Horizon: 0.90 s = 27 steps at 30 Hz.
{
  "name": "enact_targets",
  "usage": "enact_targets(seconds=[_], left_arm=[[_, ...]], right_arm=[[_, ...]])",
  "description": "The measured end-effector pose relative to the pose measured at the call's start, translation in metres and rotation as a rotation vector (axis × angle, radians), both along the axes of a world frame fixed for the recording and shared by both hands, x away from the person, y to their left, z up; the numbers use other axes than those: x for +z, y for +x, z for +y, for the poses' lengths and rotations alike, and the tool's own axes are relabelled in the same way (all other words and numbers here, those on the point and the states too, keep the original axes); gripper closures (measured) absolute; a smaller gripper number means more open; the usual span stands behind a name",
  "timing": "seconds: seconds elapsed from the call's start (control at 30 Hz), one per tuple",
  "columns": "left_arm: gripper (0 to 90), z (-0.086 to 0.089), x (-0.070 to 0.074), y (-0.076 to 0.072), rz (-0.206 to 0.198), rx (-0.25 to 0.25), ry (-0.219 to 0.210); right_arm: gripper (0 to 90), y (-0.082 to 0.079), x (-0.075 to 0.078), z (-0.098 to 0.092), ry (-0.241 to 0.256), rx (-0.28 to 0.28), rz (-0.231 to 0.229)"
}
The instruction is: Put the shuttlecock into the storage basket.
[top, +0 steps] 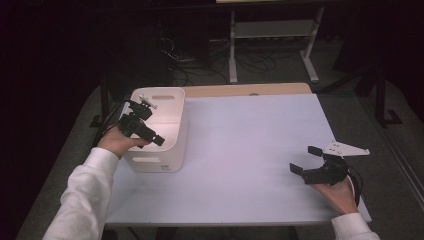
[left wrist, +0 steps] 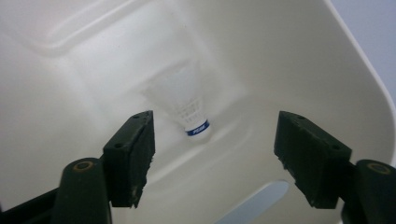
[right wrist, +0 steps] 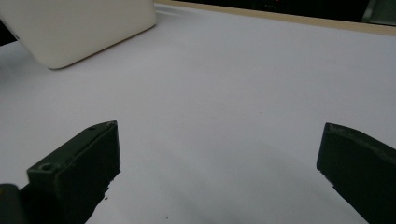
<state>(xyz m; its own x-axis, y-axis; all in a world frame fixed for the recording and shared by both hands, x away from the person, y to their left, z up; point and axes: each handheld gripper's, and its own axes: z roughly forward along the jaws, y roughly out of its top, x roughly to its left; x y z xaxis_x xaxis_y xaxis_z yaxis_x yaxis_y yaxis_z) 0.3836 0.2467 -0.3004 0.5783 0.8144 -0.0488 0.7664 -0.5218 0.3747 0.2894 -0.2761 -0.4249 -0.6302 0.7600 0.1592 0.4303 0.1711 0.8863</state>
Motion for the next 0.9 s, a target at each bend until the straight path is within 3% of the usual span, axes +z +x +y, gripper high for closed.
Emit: enact_targets(seconds=[0.3, 0.4, 0.67, 0.9], left_arm=[[0.9, -0.001, 0.001, 0.000, 0.001, -0.014, 0.000], [0.0, 0.002, 0.005, -0.001, 0.016, -0.046, -0.035], [0.0, 0.003, 0.013, -0.007, -0.063, -0.064, -0.069], [0.0, 0.005, 0.017, -0.012, -0.095, -0.063, -0.100]], right_arm=[[0.0, 0.000, 0.000, 0.000, 0.000, 0.000, -0.003], [0.0, 0.000, 0.000, 0.000, 0.001, -0.002, -0.005], [0.0, -0.001, 0.001, 0.001, 0.003, -0.003, 0.002], [0.0, -0.001, 0.001, 0.000, 0.004, -0.004, -0.004]])
